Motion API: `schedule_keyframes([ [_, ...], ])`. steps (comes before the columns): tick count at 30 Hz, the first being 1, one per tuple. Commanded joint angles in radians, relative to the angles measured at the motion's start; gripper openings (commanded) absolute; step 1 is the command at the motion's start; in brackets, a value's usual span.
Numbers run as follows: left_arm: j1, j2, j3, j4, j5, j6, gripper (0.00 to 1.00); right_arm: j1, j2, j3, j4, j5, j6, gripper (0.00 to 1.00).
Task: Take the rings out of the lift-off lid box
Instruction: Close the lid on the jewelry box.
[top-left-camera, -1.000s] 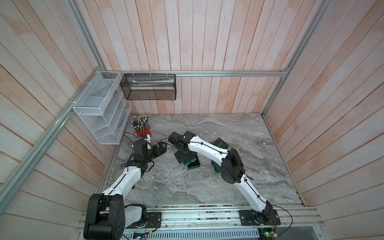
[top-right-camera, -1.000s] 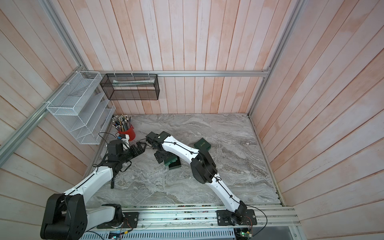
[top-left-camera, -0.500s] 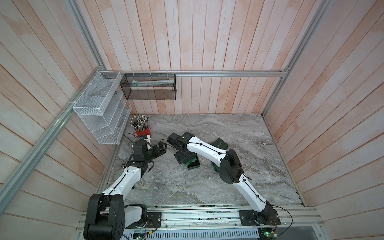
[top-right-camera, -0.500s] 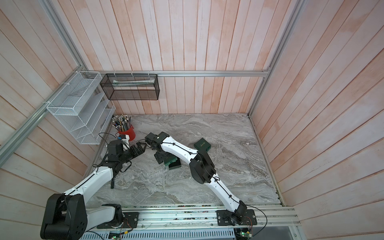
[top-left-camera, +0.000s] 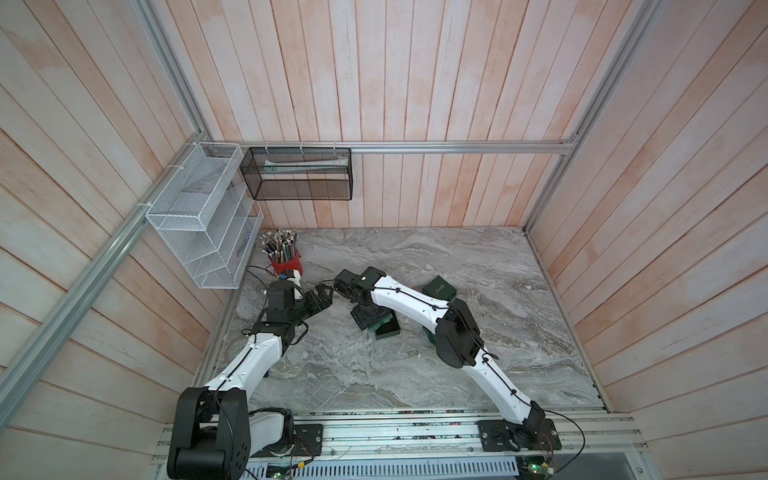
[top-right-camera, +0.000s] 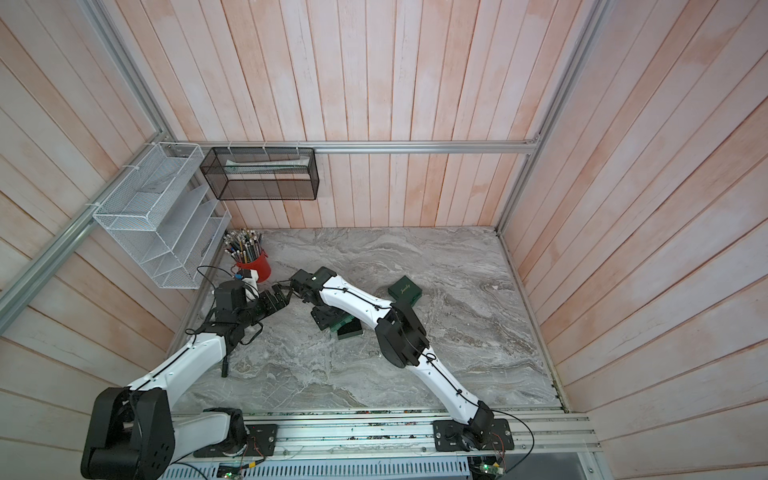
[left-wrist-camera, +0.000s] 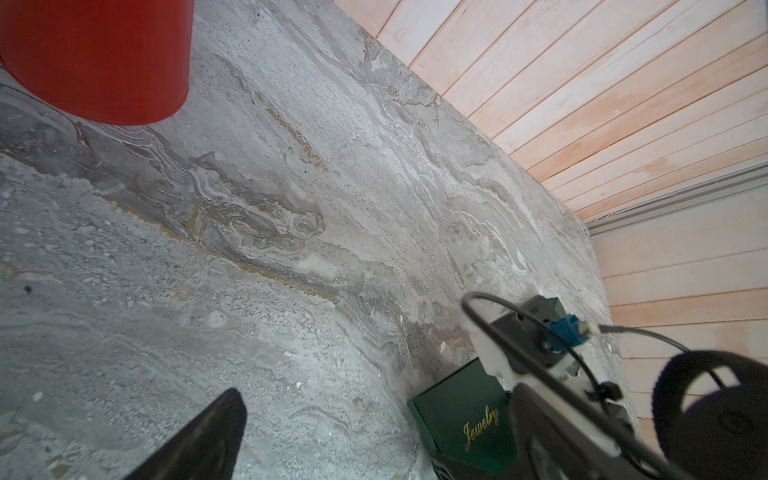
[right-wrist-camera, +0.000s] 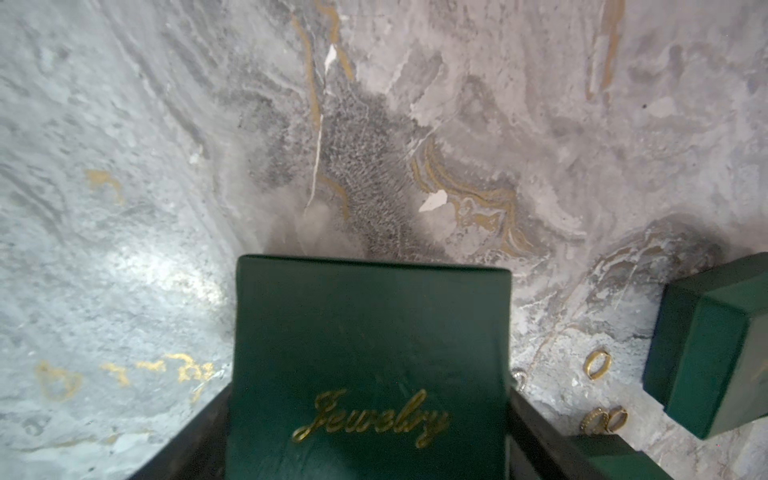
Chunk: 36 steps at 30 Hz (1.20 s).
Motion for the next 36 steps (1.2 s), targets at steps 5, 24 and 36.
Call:
schedule_keyframes([
  [5, 0.006, -0.007, -0.016, 0.012, 0.011, 0.014, 1.00, 0.004, -0.018, 0.029, -0.034, 0.064, 0.029, 0.83],
  [24, 0.006, -0.011, -0.037, 0.045, 0.050, -0.003, 1.00, -0.016, -0.293, -0.365, 0.202, 0.057, 0.240, 0.83],
  [36, 0.005, -0.005, -0.050, 0.064, 0.061, -0.011, 1.00, -0.015, -0.448, -0.657, 0.441, 0.004, 0.383, 0.82],
])
